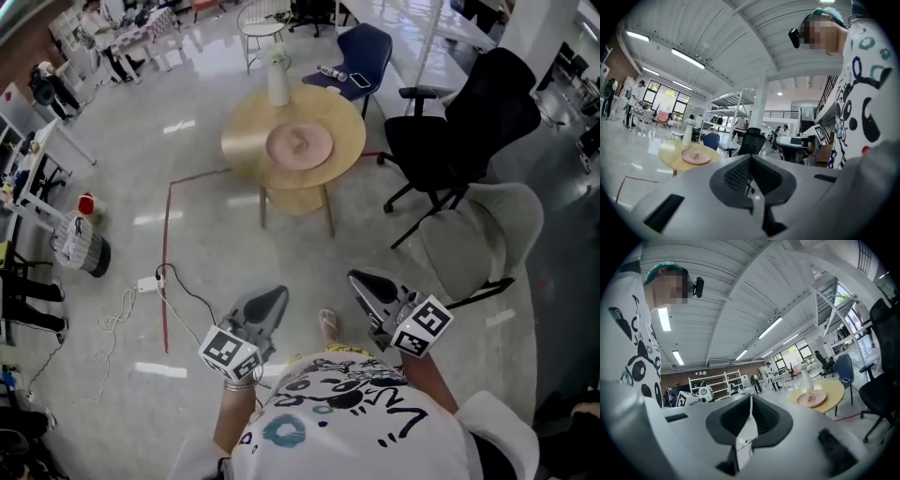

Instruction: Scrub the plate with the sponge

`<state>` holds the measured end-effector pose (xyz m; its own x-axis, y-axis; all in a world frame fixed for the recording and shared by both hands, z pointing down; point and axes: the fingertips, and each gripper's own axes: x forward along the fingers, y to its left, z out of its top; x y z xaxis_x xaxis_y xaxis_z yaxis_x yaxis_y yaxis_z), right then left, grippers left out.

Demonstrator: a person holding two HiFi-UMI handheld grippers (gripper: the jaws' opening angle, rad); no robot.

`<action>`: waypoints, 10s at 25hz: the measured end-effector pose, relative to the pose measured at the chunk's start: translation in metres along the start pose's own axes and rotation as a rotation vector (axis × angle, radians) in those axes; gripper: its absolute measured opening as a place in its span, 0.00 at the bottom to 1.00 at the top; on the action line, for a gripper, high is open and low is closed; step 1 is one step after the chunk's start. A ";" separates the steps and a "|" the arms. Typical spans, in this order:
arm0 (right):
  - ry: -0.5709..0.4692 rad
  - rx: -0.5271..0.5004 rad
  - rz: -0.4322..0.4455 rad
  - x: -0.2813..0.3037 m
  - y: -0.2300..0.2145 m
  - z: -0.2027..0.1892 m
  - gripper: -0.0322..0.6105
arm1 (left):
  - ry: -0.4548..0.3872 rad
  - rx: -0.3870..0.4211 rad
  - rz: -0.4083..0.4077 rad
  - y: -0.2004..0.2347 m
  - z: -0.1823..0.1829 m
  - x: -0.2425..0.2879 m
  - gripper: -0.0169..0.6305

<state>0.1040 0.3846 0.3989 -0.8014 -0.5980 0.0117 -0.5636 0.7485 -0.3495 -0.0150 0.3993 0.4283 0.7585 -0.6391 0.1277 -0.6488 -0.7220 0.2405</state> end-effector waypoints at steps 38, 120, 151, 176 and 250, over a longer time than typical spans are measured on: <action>0.014 0.058 -0.052 0.161 -0.228 0.071 0.09 | 0.002 0.016 -0.016 0.201 0.087 0.200 0.05; 1.048 -0.045 -0.028 0.464 -0.433 -0.139 0.26 | 0.658 -0.263 0.223 0.519 -0.103 0.334 0.18; 1.351 -0.136 0.027 0.335 -0.465 -0.124 0.25 | 0.597 -0.360 0.362 0.527 -0.099 0.341 0.07; 1.263 -0.187 0.227 0.423 -0.386 -0.155 0.25 | 0.526 -0.527 0.464 0.530 -0.101 0.331 0.06; 1.197 -0.184 0.148 0.437 -0.431 -0.150 0.24 | 0.425 -0.651 0.585 0.537 -0.105 0.328 0.07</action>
<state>-0.0337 -0.1567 0.6952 -0.4837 0.0659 0.8728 -0.3932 0.8745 -0.2840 -0.1080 -0.1700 0.7008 0.3684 -0.6093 0.7022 -0.8662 0.0492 0.4972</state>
